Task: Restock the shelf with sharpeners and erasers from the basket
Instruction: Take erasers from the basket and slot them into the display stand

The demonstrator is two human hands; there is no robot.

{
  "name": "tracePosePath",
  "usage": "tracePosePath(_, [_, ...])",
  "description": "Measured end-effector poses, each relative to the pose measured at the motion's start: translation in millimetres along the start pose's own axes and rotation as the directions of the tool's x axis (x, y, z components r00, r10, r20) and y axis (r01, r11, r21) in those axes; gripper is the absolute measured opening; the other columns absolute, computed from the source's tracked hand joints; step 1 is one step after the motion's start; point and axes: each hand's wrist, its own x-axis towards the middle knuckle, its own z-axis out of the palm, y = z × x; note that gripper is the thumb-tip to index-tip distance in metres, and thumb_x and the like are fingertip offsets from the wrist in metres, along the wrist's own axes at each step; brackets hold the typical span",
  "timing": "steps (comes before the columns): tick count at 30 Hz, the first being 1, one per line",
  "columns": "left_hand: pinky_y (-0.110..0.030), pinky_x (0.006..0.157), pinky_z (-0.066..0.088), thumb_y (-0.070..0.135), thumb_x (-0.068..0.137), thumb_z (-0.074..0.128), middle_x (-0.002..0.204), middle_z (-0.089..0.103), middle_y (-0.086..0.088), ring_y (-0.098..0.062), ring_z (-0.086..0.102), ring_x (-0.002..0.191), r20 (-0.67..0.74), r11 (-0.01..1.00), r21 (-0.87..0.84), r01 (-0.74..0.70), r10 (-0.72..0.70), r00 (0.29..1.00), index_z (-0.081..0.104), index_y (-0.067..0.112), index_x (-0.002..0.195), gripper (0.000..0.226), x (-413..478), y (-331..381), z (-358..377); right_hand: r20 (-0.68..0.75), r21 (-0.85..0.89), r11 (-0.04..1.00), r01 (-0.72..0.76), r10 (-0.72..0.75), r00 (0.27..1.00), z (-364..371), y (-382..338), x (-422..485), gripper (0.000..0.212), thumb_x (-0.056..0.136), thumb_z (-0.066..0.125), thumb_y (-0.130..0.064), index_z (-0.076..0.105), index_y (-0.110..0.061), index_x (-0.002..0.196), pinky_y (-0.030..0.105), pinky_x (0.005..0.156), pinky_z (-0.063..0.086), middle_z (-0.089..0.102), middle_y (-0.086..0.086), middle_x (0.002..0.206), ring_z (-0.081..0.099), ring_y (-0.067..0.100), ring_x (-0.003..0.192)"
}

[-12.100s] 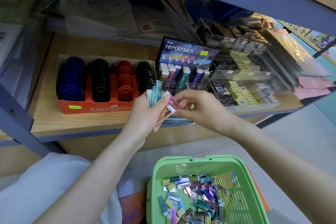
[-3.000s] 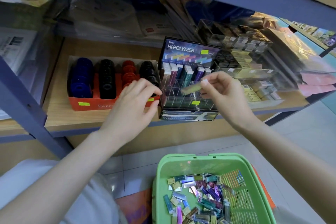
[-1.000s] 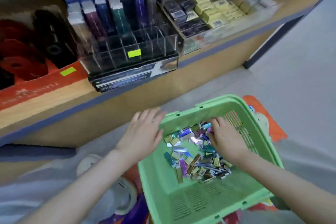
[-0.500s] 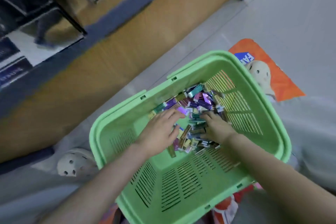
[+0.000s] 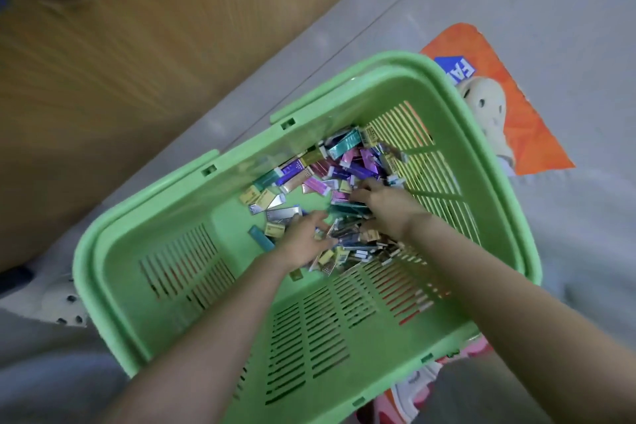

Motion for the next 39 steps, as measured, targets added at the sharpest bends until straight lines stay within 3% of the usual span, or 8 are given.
tracePosePath(10, [-0.037,0.095,0.041,0.025,0.098,0.046,0.086,0.049,0.005,-0.020,0.045,0.105,-0.154,0.999,0.033,0.005,0.001,0.988,0.062,0.010,0.105,0.024,4,1,16,-0.108,0.132,0.991,-0.005,0.019,0.994,3,12,0,0.025,0.099,0.044,-0.014,0.057,-0.012,0.120,0.038,0.077,0.053,0.055,0.010,0.117,0.062,0.024,0.083])
tracePosePath(12, [-0.037,0.088,0.049,0.023,0.102,0.035,0.091,0.058,-0.003,-0.021,0.055,0.096,-0.243,0.992,-0.123,0.017,-0.047,0.969,0.057,0.008,0.101,0.027,2,4,11,-0.153,0.275,0.960,-0.041,0.086,0.984,1,10,0,0.021,0.099,0.045,-0.016,0.061,-0.010,0.111,0.037,0.075,0.053,0.060,0.009,0.105,0.060,0.022,0.079])
tracePosePath(15, [-0.034,0.089,0.051,0.021,0.104,0.026,0.098,0.063,-0.009,-0.018,0.060,0.085,-0.266,0.806,-0.592,0.009,-0.206,0.942,0.048,0.003,0.113,0.030,-8,17,0,-0.173,0.710,0.700,-0.075,0.277,0.945,-4,-7,-7,0.018,0.097,0.050,-0.017,0.059,-0.011,0.111,0.024,0.060,0.055,0.064,0.002,0.090,0.062,0.016,0.070])
tracePosePath(18, [-0.031,0.090,0.050,0.031,0.104,0.022,0.102,0.066,-0.014,-0.017,0.068,0.088,-0.184,0.510,-0.858,-0.058,-0.200,0.962,0.041,0.002,0.127,0.042,-18,28,-11,-0.179,0.856,0.517,0.001,0.294,0.939,-5,-32,-18,0.018,0.094,0.055,-0.018,0.056,-0.013,0.111,0.023,0.053,0.051,0.065,0.001,0.093,0.061,0.017,0.067])
tracePosePath(24, [-0.035,0.094,0.049,0.023,0.100,0.044,0.098,0.064,-0.006,-0.021,0.064,0.093,-0.182,0.403,-0.906,-0.125,-0.106,0.977,0.049,0.015,0.103,0.010,-39,43,-25,-0.140,0.920,0.389,0.051,0.202,0.969,-2,-65,-24,0.007,0.092,0.060,-0.016,0.054,-0.020,0.095,0.032,0.078,0.056,0.065,-0.003,0.097,0.066,0.018,0.083])
tracePosePath(29, [-0.032,0.091,0.053,0.017,0.094,0.053,0.091,0.069,-0.002,-0.018,0.066,0.092,-0.218,0.215,-0.957,-0.195,-0.086,0.972,0.052,0.002,0.115,0.026,-50,34,-32,-0.085,0.970,0.240,0.041,0.175,0.981,-10,-67,-30,0.008,0.091,0.062,-0.016,0.056,-0.015,0.096,0.046,0.079,0.054,0.070,0.004,0.087,0.064,0.024,0.078])
tracePosePath(35, [-0.034,0.088,0.052,0.014,0.101,0.037,0.089,0.068,-0.004,-0.017,0.065,0.090,-0.258,0.269,-0.939,-0.216,-0.134,0.957,0.057,0.007,0.106,0.021,-63,38,-35,-0.304,0.846,0.509,0.160,0.214,0.928,-17,-66,-28,0.009,0.094,0.056,-0.022,0.051,-0.016,0.090,0.018,0.058,0.049,0.059,-0.001,0.082,0.056,0.010,0.064])
tracePosePath(39, [-0.033,0.082,0.056,0.016,0.100,0.043,0.079,0.071,0.002,-0.015,0.067,0.076,-0.287,0.402,-0.893,-0.202,-0.163,0.944,0.058,0.015,0.106,0.017,-66,33,-43,-0.205,0.458,0.889,-0.004,0.109,0.973,1,-23,-15,0.019,0.091,0.060,-0.024,0.056,-0.015,0.107,0.033,0.086,0.051,0.060,-0.001,0.105,0.059,0.016,0.095])
